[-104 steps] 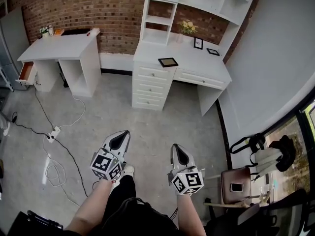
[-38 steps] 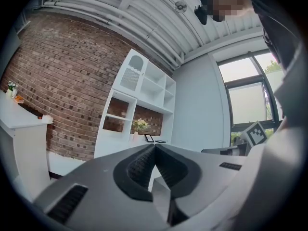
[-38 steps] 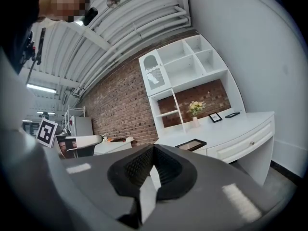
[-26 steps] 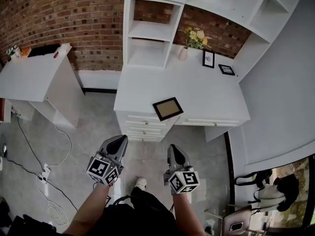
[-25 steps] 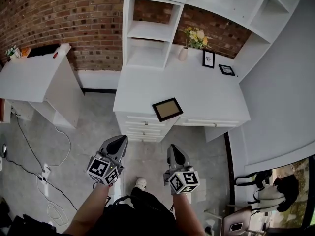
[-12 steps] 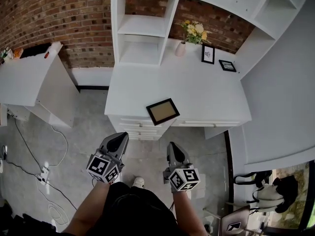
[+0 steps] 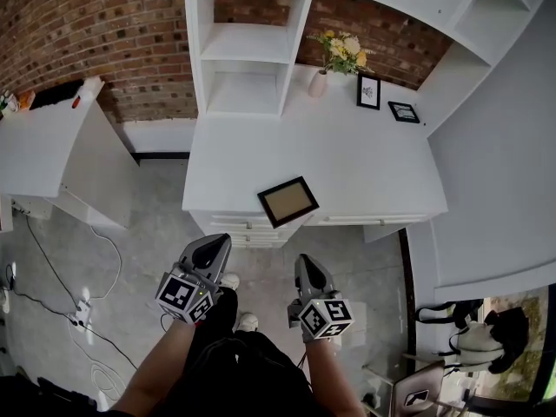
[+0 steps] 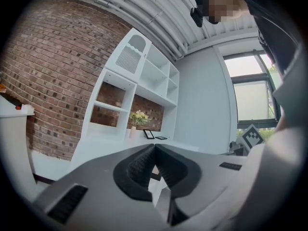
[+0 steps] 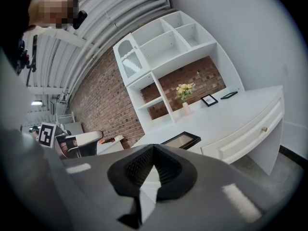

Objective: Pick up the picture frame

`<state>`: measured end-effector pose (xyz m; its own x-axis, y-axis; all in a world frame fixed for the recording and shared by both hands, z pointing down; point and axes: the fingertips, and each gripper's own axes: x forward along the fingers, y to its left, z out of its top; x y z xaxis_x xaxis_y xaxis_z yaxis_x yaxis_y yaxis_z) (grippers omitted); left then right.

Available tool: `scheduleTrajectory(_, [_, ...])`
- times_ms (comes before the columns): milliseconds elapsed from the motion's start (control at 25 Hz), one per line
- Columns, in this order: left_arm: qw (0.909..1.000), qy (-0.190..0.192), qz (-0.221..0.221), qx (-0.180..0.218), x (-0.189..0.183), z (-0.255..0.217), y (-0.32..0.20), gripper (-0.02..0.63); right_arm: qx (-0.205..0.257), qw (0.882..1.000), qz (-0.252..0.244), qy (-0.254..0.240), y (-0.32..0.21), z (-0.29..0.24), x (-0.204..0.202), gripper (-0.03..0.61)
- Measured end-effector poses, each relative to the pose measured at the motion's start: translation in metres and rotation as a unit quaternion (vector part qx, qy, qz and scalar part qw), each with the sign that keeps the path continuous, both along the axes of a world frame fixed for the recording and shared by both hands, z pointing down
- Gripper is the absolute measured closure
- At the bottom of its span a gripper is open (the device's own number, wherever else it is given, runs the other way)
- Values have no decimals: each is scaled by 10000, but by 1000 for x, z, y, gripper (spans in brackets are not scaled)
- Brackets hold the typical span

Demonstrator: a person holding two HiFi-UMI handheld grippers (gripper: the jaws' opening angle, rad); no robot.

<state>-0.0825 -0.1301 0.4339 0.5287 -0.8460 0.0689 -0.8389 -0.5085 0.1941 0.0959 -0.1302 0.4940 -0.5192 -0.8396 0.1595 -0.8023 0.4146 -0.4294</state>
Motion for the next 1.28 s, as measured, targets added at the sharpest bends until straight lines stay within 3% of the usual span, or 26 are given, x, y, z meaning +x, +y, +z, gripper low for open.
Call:
scheduleTrajectory(440, [9973, -147, 665, -264, 23, 20, -44, 607, -517, 9981, 289, -186, -28, 24, -6, 575])
scheduleTrajectory(840, [9931, -107, 1007, -586, 33, 45, -69, 607, -1027, 9928, 324, -521, -45, 54, -15, 574])
scheduleTrajectory(920, [9925, -93, 1020, -661, 32, 50, -73, 607, -1074, 9918, 290, -625, -48, 57, -18, 528])
scheduleTrajectory(1280, [9888, -125, 1187, -899, 32, 74, -84, 607, -1330, 9804, 528, -1357, -66, 68, -23, 482])
